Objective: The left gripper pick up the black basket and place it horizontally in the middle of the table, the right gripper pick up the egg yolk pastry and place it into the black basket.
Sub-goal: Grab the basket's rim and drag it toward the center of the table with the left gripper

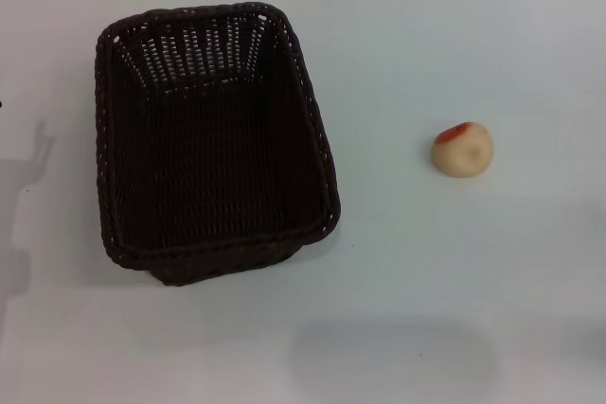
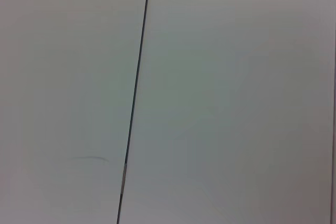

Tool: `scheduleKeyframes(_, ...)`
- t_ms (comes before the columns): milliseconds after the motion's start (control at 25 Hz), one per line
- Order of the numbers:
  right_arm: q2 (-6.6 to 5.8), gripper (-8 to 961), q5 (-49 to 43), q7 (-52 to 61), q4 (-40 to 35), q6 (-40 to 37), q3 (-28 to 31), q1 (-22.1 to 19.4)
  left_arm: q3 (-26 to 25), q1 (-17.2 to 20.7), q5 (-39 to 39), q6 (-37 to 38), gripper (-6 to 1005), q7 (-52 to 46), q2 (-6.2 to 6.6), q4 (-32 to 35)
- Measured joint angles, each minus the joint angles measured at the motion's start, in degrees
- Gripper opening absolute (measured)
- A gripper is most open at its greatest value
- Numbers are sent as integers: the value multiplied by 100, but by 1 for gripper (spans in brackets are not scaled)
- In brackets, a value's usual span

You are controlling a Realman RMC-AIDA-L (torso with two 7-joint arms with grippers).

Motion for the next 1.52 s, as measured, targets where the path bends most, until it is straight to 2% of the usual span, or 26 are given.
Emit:
scheduleKeyframes(360, 0, 727, 0, 0, 0, 1, 1, 0, 27, 7, 0, -13, 859, -11, 1, -50)
scheduleKeyframes(480, 0, 727, 0, -1, 0, 3, 1, 3, 69, -11, 54, -259, 859, -109, 47, -229)
scheduleKeyframes(680, 0, 727, 0, -1, -8, 26, 0, 12, 98, -229, 67, -954, 860, -287, 221, -581)
scheduleKeyframes(760, 0, 726, 0, -1, -9, 27, 0, 9, 91, -458, 69, -1344, 860, -220, 301, -663)
scheduleKeyframes(920, 0, 726, 0, 0, -8, 27, 0, 1, 75, -681, 74, -1633, 860, -197, 395, -737)
scheduleKeyframes(1120, 0, 726, 0, 0, -1, 36, 0, 0, -145, -797, 305, -2567, 860, 5, 790, -1523)
scheduleKeyframes(1200, 1, 726, 0, -1, 0, 52, 0, 0, -463, -710, 512, -2887, 859, 241, 862, -1936)
scheduleKeyframes(1280, 1, 727, 0, 0, 0, 67, 0, 0, -933, -554, 773, -3049, 859, 653, 809, -2332)
scheduleKeyframes(1400, 0, 727, 0, 0, -1, 92, 0, 1, -1883, -284, 1273, -3412, 859, 1474, 480, -2954)
scheduleKeyframes(1480, 1, 727, 0, -1, -1, 105, -1, 4, -2517, -85, 1730, -4128, 859, 1835, 288, -3587)
scheduleKeyframes(1520, 0, 727, 0, 0, -3, 111, 0, 5, -2713, -16, 1920, -4537, 859, 1909, 240, -3837)
